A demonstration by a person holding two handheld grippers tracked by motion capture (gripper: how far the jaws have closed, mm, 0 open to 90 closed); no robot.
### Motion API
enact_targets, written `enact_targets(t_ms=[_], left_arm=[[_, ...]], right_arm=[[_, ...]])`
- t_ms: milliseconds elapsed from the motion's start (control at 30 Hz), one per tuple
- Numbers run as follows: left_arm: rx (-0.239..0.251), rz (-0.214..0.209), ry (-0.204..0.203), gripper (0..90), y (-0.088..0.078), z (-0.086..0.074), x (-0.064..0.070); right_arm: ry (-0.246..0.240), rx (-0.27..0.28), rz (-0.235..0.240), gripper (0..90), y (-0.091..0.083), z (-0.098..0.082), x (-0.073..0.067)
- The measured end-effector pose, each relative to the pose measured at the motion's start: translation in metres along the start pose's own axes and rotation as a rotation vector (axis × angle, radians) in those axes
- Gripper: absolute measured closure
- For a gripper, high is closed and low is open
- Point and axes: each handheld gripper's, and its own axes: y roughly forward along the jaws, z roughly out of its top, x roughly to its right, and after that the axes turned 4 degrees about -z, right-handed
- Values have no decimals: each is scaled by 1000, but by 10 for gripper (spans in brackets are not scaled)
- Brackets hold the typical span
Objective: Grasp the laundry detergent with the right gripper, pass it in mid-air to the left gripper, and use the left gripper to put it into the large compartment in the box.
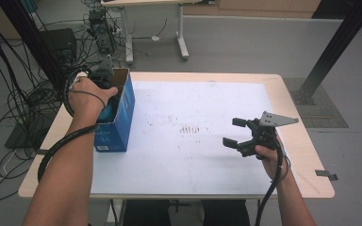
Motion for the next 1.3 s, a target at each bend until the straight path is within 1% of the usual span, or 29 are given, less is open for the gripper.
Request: enact_targets(t_ms=[367,433,500,533,700,833,867,900,1067,1167,1233,1300], left_arm=[[18,2,3,370,0,-4,1],[19,3,0,347,-2,-4,1],[26,2,0,341,-3,-5,1],[26,8,-2,338,-4,-5,1],[27,6,-2,325,-7,-6,1],[30,8,-7,289,-11,-7,2],[30,15,-11,289,-13,-7,3],[29,10,-13,289,-15,-6,3],[39,25,-9,277,-22,-8,7],[44,23,-13,265,-26,-9,7],[38,24,-15,265,-28,-9,7],[47,33,-14,265,-31,-10,9]], right_arm=[[-10,-2,-1,45,0,2,-1],[-10,-5,-2,45,0,2,-1],[-9,-6,-2,45,0,2,-1],[-9,-4,-1,45,0,2,-1],[-10,-3,-1,45,0,2,-2],[-12,-4,1,45,0,2,-2],[-13,-3,1,45,0,2,-2],[-12,-3,0,45,0,2,-2],[-12,-4,1,45,0,3,-2],[-13,-1,1,45,0,2,-2],[-13,-2,0,45,0,3,-2],[-12,-1,0,45,-1,2,-2]])
